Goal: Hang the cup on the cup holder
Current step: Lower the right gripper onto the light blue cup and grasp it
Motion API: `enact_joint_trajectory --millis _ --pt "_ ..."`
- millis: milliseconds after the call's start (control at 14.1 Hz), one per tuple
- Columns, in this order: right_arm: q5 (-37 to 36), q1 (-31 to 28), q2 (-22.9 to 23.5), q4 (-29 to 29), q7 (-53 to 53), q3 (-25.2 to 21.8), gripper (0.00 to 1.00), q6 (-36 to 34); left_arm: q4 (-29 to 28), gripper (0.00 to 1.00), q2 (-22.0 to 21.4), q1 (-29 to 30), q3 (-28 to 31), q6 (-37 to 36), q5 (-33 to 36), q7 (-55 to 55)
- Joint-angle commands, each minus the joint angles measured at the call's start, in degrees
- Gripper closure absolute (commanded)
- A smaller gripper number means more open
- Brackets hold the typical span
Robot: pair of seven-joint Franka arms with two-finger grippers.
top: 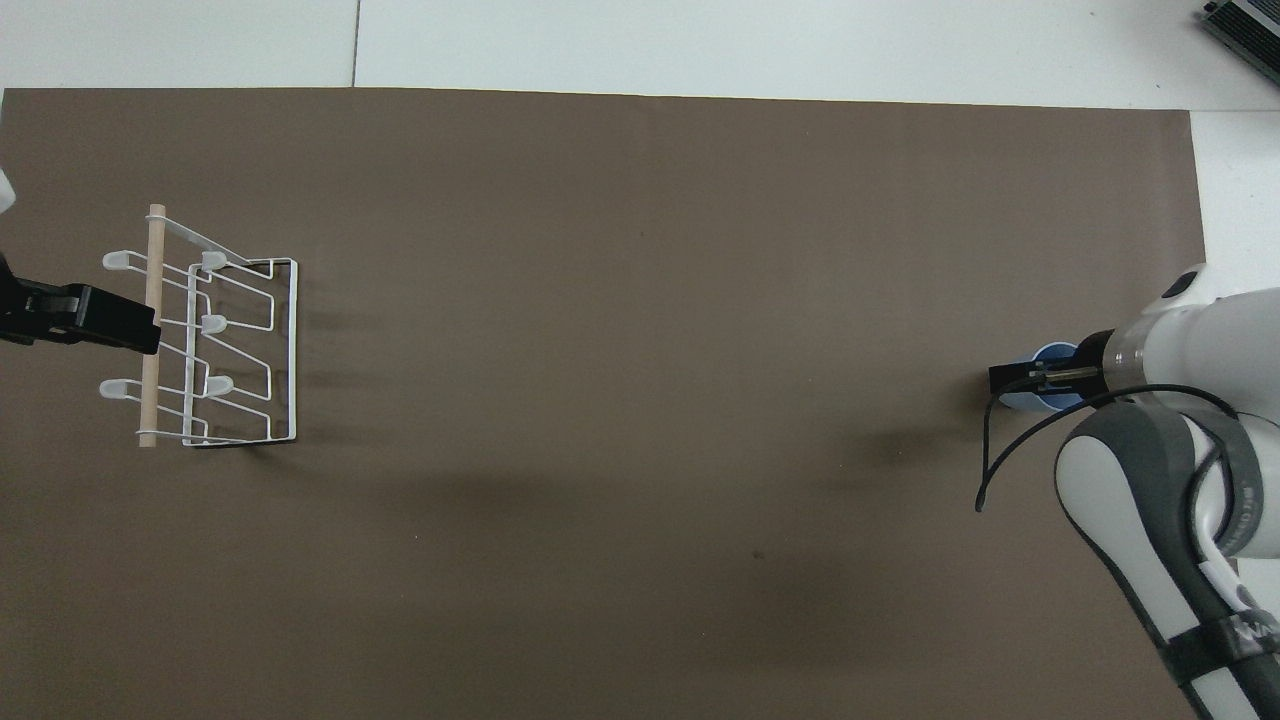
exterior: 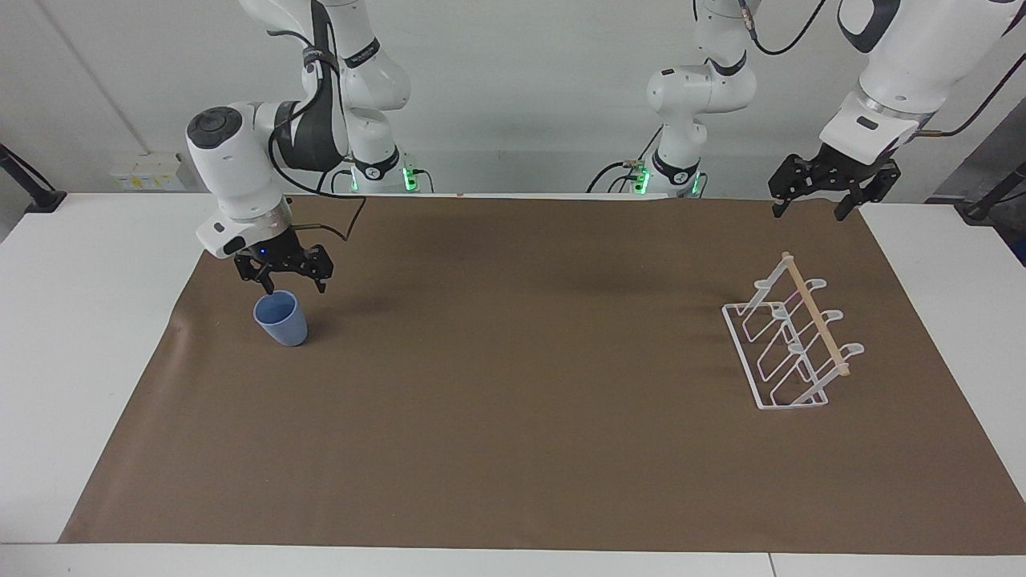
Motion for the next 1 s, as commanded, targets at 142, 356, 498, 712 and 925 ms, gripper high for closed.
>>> enact_joint_trajectory --millis 142,356,498,712,925 --pt "1.1 0.2 2.1 -3.7 -0.6 0.1 0.00 4.8 -1.6 0.00 -1.5 0.0 0.5 -0.2 -0.4 0.0" --pt "1.1 0.1 1.7 -4.6 -0.9 0.1 0.01 4.7 -1.6 0.00 -1.5 -0.1 0.5 -0.2 -0.4 0.0" --pt "1.1 -0.1 1.5 -5.0 -0.8 0.0 0.54 3.7 -1.6 0.00 -1.5 -0.2 0.5 -0.4 -0.5 0.0" --pt "1.1 -0.6 1.4 -5.0 -0.8 0.0 1.00 2.4 -3.6 0.00 -2.5 -0.1 0.5 0.3 -0.5 0.6" --pt "1.0 -0.8 1.3 -5.0 -1.0 -0.1 1.00 1.5 -4.2 0.00 -2.7 0.0 0.6 1.1 -0.5 0.7"
